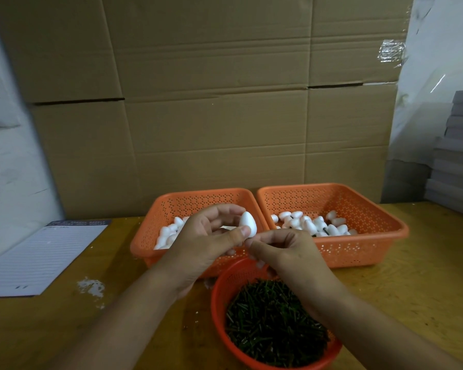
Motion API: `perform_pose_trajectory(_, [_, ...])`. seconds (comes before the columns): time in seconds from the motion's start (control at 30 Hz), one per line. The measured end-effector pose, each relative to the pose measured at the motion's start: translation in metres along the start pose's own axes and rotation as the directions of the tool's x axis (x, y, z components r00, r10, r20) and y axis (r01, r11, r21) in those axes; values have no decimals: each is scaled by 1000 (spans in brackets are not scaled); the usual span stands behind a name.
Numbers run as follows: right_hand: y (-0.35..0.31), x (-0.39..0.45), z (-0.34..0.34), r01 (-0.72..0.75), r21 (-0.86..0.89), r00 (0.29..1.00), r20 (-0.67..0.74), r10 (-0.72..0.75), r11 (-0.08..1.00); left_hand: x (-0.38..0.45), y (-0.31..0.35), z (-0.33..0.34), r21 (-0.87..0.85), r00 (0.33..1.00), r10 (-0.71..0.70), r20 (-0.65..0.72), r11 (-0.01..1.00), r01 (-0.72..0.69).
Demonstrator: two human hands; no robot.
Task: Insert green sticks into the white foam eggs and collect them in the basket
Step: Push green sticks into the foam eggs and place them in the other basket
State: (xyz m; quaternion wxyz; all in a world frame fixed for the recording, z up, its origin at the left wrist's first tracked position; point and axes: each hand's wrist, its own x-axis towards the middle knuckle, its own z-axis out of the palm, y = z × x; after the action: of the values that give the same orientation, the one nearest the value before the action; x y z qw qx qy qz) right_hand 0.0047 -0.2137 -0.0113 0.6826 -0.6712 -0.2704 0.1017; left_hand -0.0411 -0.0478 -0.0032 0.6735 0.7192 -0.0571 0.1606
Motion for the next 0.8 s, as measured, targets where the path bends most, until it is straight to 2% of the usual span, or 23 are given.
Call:
perform_pose_trajectory(0.3, [-2,3,-6,-1,-27,1000,1,1,1000,2,0,-6,-33,998,-10,-64,999,8])
perform_pose_trajectory(0.4, [-2,15,-24,49,-296,996,-60,-69,954,6,2,-16,-42,988,-27,-151,999,21])
perform_pose_trajectory(0.47, [-1,26,-43,56,-528,974,-157,-162,848,8,2,-23,-24,979,-38,-201,999,34])
perform_pose_trajectory(0.57, [1,38,-76,-66,-659,954,-261,-146,749,11,1,-28,-3,964,-57,-260,998,58])
perform_pose_trajectory(0.67, [3,47,-98,-152,-676,931,-342,-124,721,12,1,-31,6,962,-82,-262,996,87])
perform_pose_trajectory(0.8, [3,50,-101,-121,-556,918,-378,-120,822,14,2,-35,4,960,-98,-261,995,102])
